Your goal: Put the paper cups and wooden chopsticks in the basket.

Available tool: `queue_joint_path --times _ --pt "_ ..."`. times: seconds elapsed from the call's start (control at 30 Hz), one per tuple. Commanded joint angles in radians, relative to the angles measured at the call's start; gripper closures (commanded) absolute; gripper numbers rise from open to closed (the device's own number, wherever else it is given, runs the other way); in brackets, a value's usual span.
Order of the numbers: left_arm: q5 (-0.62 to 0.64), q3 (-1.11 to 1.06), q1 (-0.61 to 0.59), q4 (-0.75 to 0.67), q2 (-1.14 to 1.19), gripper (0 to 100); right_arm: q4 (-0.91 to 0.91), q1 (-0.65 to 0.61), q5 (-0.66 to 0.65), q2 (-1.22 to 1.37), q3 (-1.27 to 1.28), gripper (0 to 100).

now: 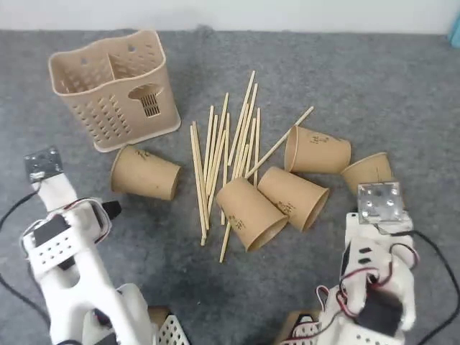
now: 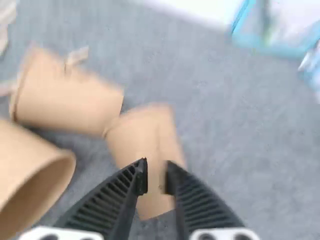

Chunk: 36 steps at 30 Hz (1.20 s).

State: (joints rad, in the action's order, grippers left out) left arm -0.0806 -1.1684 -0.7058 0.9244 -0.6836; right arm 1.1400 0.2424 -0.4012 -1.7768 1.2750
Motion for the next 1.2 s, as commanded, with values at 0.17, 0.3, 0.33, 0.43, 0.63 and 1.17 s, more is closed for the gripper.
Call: queue_joint_path --times 0.17,0.3,0.33,0.43,0.63,1.17 --pt "-0.017 0.002 0.011 -0.029 -0.032 68 0.143 0.016 0.110 0.567 -0.522 84.6" --pt "-0.017 -0.001 0.012 -0.031 -0.032 68 0.282 0.016 0.285 0.906 -0.789 84.4" --pt "-0.017 -0.002 0.012 -0.031 -0.032 68 0.309 0.016 0.333 0.975 -0.853 84.4" --pt "-0.018 -0.013 0.012 -0.035 -0.032 68 0.372 0.012 0.445 1.153 -1.036 84.4" --pt "-0.018 -0.030 0.023 -0.058 -0.032 68 0.430 -0.028 0.519 1.503 -1.326 84.4" --pt "-0.021 -0.041 0.023 -0.081 -0.032 68 0.638 -0.045 0.532 2.230 -1.961 84.3"
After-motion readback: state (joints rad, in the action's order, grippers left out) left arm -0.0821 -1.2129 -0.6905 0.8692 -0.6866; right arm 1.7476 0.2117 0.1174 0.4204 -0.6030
